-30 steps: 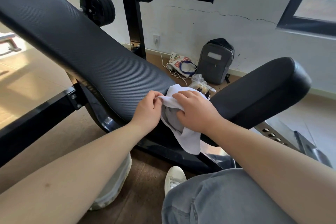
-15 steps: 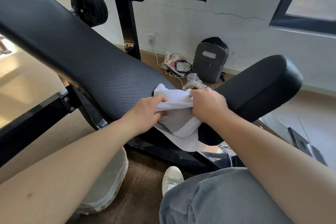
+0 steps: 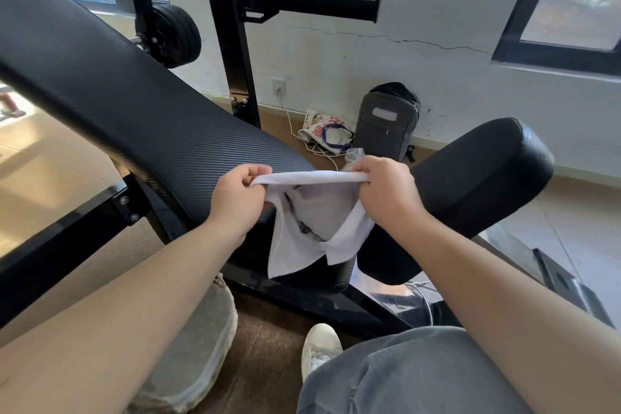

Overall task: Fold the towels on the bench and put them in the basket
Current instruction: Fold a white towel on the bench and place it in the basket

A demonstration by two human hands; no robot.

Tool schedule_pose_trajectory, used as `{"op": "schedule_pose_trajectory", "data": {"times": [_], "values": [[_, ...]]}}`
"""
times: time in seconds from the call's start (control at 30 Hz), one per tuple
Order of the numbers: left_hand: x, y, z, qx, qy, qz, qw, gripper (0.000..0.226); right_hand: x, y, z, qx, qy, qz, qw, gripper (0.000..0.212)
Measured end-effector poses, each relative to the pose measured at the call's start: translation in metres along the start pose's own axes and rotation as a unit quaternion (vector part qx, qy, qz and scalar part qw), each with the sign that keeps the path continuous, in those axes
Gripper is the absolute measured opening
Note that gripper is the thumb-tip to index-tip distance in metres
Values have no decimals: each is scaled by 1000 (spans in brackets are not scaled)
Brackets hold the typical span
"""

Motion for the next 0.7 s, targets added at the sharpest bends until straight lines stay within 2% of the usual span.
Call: {"op": "schedule_pose_trajectory", "data": {"times": [0.07, 0.1, 0.27, 0.37, 0.43, 0.47, 0.53, 0.6, 0.63, 0.7], "values": [[-10, -1, -15, 13, -107, 16, 994, 29, -2, -1, 4, 55, 30, -19, 998, 35], [-15, -3, -20, 3, -127, 27, 991, 29, -3, -2, 5, 62, 43, -18, 997, 34], [-32, -11, -20, -81, 6, 125, 989, 24, -4, -6, 1, 42, 101, 10, 994, 31], [-39, -16, -15, -135, 68, 182, 972, 49, -1, -8, 0, 60, 164, 5, 985, 31], [-46, -20, -16, -176, 126, 166, 962, 52, -1, -10, 2, 89, 198, 11, 976, 30], [-50, -21, -16, -185, 137, 143, 963, 45, -3, -12, 3, 105, 209, 16, 972, 30], [-51, -19, -18, -175, 135, 101, 970, 22, -7, -13, 7, 145, 208, 19, 967, 28], [-52, -14, -16, -148, 143, 84, 975, 19, -9, -15, 9, 191, 173, 20, 966, 29], [-52, -11, -16, -128, 140, 81, 979, 19, -9, -16, 9, 210, 138, 30, 968, 36], [-49, -9, -16, -84, 109, 57, 989, 19, -12, -16, 6, 215, 14, 78, 973, 70]]}}
Point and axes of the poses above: each hand's wrist, its own y-axis towards the middle knuckle, its own x-axis out of the back of the hand, z = x × y, the point moved 1 cm from there along y, towards the middle knuckle, and after that the axes turned 2 degrees about -x, right-handed, at the moved point
